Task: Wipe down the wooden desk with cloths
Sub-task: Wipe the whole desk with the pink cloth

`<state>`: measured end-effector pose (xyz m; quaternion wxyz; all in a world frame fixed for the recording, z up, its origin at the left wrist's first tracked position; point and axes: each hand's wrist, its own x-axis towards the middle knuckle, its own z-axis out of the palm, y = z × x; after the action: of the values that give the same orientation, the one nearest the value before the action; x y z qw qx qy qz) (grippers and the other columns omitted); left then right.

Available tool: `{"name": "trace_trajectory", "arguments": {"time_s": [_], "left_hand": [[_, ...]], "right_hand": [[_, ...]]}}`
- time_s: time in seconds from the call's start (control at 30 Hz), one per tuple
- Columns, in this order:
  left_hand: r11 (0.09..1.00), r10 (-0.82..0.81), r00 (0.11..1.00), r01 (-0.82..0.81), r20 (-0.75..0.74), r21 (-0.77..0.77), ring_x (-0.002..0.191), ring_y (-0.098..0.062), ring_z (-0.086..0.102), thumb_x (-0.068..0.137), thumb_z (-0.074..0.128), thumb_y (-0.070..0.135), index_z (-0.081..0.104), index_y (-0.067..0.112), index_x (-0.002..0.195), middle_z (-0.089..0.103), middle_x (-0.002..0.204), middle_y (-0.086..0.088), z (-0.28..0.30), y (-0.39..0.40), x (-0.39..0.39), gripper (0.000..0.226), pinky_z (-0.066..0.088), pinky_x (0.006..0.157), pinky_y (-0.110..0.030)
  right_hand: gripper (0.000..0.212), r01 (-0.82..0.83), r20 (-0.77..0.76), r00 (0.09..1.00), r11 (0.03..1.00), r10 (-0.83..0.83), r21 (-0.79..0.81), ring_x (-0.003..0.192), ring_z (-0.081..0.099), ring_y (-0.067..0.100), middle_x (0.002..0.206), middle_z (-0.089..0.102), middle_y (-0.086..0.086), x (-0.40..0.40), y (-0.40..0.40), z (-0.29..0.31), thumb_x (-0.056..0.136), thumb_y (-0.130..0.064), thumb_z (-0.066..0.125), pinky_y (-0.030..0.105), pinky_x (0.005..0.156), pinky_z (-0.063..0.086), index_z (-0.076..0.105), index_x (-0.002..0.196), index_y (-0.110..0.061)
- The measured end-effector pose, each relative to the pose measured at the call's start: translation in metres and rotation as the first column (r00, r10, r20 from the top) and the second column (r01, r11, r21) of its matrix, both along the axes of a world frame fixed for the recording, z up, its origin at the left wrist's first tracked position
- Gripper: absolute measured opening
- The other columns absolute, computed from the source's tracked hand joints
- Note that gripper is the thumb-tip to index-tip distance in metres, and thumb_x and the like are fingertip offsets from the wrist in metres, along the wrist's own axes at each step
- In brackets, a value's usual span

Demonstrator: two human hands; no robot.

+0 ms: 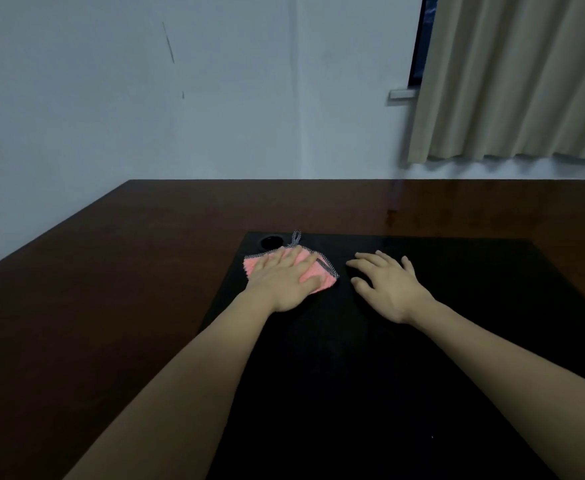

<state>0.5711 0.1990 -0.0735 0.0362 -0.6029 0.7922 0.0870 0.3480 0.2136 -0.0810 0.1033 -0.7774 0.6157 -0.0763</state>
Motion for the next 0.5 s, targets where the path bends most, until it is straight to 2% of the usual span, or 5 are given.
{"name": "trace_trajectory", "arguments": {"time_s": [0.3,0.4,0.5], "left_hand": [[0.968,-0.253,0.968,0.253,0.007,0.004,0.153,-0.011,-0.019,0.102,0.02,0.066,-0.006,0.05,0.157,-0.017,0.167,0.014,-0.001,0.1,0.022,0.063,-0.01,0.125,-0.042],[0.967,-0.252,0.968,0.252,0.012,-0.017,0.153,-0.008,-0.018,0.1,0.019,0.069,-0.004,0.052,0.157,-0.015,0.167,0.017,-0.003,0.111,0.029,0.064,-0.011,0.125,-0.038],[0.981,-0.193,0.981,0.193,-0.009,-0.009,0.154,-0.012,-0.017,0.1,0.021,0.07,-0.004,0.052,0.157,-0.016,0.168,0.014,-0.004,0.091,0.016,0.065,-0.01,0.125,-0.041]], "right_hand": [[0.05,-0.018,-0.004,1.0,1.0,0.018,0.003,0.156,0.009,0.024,0.168,0.019,-0.009,-0.001,-0.001,-0.001,0.107,-0.044,0.032,0.062,0.122,0.002,0.033,0.156,-0.035],[0.05,-0.018,-0.01,1.0,1.0,0.018,-0.004,0.156,0.009,0.024,0.168,0.019,-0.009,-0.003,-0.001,-0.002,0.107,-0.043,0.032,0.062,0.122,0.002,0.033,0.156,-0.034],[0.049,-0.023,0.003,1.0,1.0,0.023,-0.004,0.156,0.008,0.024,0.167,0.02,-0.009,-0.002,-0.001,-0.001,0.107,-0.044,0.033,0.062,0.121,0.002,0.035,0.155,-0.034]]}}
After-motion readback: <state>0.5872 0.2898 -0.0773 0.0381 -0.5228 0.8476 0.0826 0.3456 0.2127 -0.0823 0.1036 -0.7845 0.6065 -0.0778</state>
